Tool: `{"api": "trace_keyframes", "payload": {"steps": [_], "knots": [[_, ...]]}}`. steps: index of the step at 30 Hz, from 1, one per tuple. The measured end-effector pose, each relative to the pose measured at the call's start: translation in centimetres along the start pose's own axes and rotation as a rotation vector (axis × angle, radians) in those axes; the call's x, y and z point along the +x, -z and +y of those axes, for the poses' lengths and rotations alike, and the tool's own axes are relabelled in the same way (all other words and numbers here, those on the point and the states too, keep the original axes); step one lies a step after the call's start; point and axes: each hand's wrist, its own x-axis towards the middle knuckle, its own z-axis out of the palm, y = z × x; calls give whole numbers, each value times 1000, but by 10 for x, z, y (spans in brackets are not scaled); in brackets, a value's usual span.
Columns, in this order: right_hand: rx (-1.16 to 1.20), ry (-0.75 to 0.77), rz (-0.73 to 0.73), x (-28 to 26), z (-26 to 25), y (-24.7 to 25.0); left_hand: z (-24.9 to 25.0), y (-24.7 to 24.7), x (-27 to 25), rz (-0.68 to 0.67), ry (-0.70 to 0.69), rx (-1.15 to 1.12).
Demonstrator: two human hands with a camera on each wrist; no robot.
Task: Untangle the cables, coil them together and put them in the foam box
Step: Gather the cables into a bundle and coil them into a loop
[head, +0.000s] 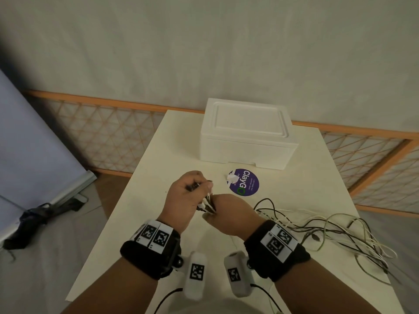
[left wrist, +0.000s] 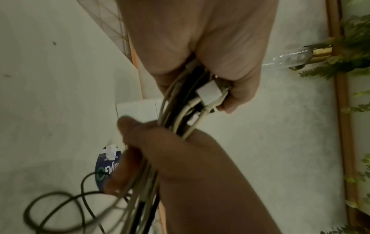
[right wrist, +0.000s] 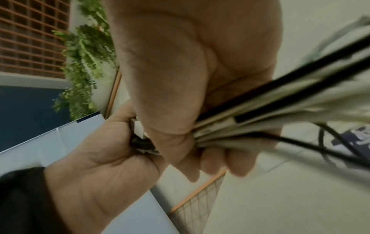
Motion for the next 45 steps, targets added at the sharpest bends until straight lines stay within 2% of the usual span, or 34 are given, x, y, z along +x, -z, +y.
{"api": "trace_keyframes", "payload": {"steps": [3,5,9,12,15,17,20,24,26,33,38,42,45], "knots": [[434,-46,-6,1,-6,-3,-3,-10,-4,10,1,60],[494,-28,53,-1,-7,-5,-4,-14,-5,-15,-46,127],[459,36,141,-4,-9,-7,-3,-8,-9,-10,-73,136],[406,6,169,-5,-9,-6,-6,4,-8,-46,33,-34],[340,-14,198,-5,-8,-1,-4,12,-7,-28,72,-208],[309,-22,195,-5,-6,-1,-3,17,-11,-38,62,-133],[279,-3,148,-9,-6,-6,-3,28,-17,-109,33,96],[176,38,141,-13,-8,-9,6,29,-21,-221,113,298],[106,62,138,-15,-8,-6,8,26,-23,-232,130,348],[56,109,115,-14,4,1,1,11,-20,-149,143,279],[37,178,44,-20,12,12,2,2,-21,-213,115,278],[36,149,32,-22,23,14,3,-8,-19,-260,161,382],[-28,110,39,-23,34,7,3,-18,-18,-265,136,459]]}}
